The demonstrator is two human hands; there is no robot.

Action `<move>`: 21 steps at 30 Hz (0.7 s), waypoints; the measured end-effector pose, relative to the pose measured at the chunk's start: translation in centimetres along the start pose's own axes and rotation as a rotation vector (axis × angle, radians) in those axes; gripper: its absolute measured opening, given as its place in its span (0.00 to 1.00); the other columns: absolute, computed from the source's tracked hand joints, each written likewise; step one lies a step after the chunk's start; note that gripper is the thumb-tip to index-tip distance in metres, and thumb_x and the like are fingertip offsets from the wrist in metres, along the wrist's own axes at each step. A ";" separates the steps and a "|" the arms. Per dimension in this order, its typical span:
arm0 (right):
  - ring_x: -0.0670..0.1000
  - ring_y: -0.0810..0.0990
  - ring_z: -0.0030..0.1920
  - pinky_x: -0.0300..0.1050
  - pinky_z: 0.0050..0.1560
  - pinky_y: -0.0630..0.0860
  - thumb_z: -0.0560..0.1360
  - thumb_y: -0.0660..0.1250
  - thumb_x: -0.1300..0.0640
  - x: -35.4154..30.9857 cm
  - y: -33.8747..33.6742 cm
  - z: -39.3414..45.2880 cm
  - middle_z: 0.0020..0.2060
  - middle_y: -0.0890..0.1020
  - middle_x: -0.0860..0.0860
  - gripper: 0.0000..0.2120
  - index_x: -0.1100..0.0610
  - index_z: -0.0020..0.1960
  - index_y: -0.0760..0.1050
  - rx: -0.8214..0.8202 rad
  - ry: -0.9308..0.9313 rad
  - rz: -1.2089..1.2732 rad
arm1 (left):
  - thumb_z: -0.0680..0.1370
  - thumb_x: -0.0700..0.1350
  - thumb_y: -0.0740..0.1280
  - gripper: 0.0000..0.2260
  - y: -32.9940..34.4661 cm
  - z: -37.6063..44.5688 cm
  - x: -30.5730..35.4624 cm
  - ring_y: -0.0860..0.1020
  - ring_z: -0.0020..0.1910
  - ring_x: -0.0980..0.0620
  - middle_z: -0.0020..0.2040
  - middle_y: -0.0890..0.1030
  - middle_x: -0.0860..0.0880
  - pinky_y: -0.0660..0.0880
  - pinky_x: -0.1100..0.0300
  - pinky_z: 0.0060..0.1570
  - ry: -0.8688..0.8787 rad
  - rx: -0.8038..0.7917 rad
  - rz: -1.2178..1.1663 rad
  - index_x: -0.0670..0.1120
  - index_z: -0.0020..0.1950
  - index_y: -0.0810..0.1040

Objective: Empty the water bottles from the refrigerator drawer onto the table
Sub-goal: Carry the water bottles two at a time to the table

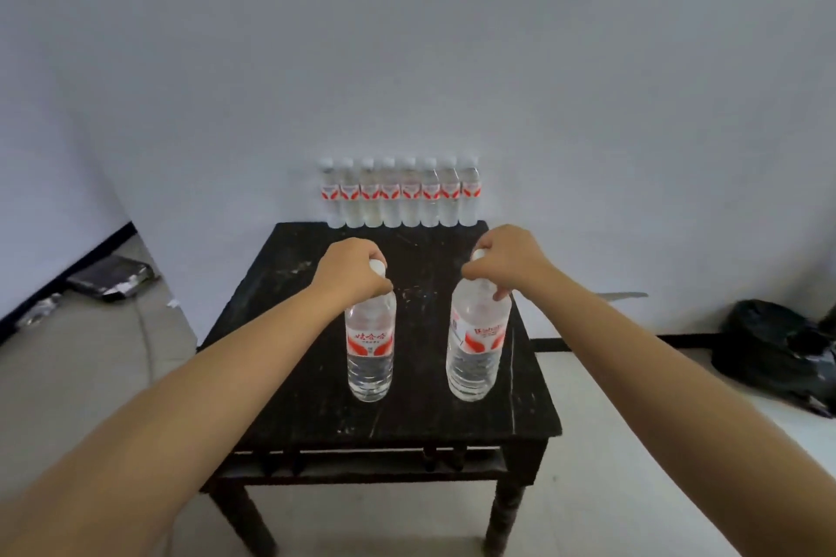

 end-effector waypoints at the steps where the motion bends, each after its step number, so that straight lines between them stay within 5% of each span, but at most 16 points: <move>1: 0.51 0.77 0.35 0.37 0.32 0.77 0.71 0.69 0.59 -0.7 0.8 1.9 0.45 0.75 0.53 0.14 0.63 0.55 0.78 -0.029 -0.016 -0.010 | 0.72 0.42 0.72 0.12 0.0 1.5 -0.9 0.78 0.55 0.47 0.56 0.80 0.44 0.74 0.58 0.55 -0.012 -0.004 0.006 0.42 0.55 0.79; 7: 0.51 0.79 0.33 0.35 0.31 0.76 0.70 0.72 0.59 -4.0 5.5 13.2 0.46 0.75 0.55 0.12 0.60 0.51 0.73 -0.253 -0.134 -0.118 | 0.72 0.43 0.72 0.13 -0.1 11.7 -5.9 0.76 0.51 0.51 0.57 0.79 0.45 0.73 0.60 0.52 -0.103 -0.033 0.043 0.42 0.55 0.79; 9: 0.54 0.82 0.39 0.40 0.39 0.79 0.70 0.72 0.59 -5.2 7.1 16.9 0.47 0.76 0.56 0.15 0.61 0.54 0.74 -0.300 -0.195 -0.199 | 0.72 0.43 0.72 0.14 -0.1 15.2 -7.4 0.77 0.53 0.49 0.57 0.79 0.45 0.73 0.61 0.52 -0.131 -0.040 0.038 0.42 0.55 0.79; 11: 0.57 0.81 0.50 0.44 0.50 0.79 0.70 0.71 0.60 -6.4 8.2 20.8 0.48 0.76 0.56 0.18 0.62 0.59 0.74 -0.300 -0.232 -0.256 | 0.72 0.44 0.72 0.14 -0.2 18.4 -9.0 0.77 0.56 0.48 0.57 0.79 0.45 0.72 0.62 0.51 -0.151 -0.032 0.027 0.42 0.56 0.78; 17: 0.49 0.74 0.45 0.36 0.42 0.71 0.70 0.70 0.58 -9.7 12.1 31.2 0.56 0.79 0.56 0.19 0.60 0.60 0.74 -0.271 -0.246 -0.263 | 0.71 0.44 0.72 0.14 -1.6 27.5 -14.2 0.76 0.50 0.50 0.56 0.79 0.45 0.71 0.62 0.47 -0.204 0.006 0.004 0.42 0.55 0.78; 21: 0.54 0.80 0.52 0.42 0.50 0.76 0.70 0.70 0.60 -11.6 14.7 37.3 0.57 0.80 0.56 0.21 0.60 0.62 0.74 -0.245 -0.207 -0.221 | 0.71 0.43 0.72 0.14 -2.0 34.1 -17.4 0.78 0.54 0.48 0.56 0.80 0.45 0.71 0.62 0.48 -0.180 -0.007 0.004 0.42 0.55 0.79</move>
Point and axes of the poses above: each hand's wrist, its own z-axis towards the middle knuckle, its own y-axis out of the palm, x = y × z, the point moved 9 cm from there along z, towards the middle knuckle
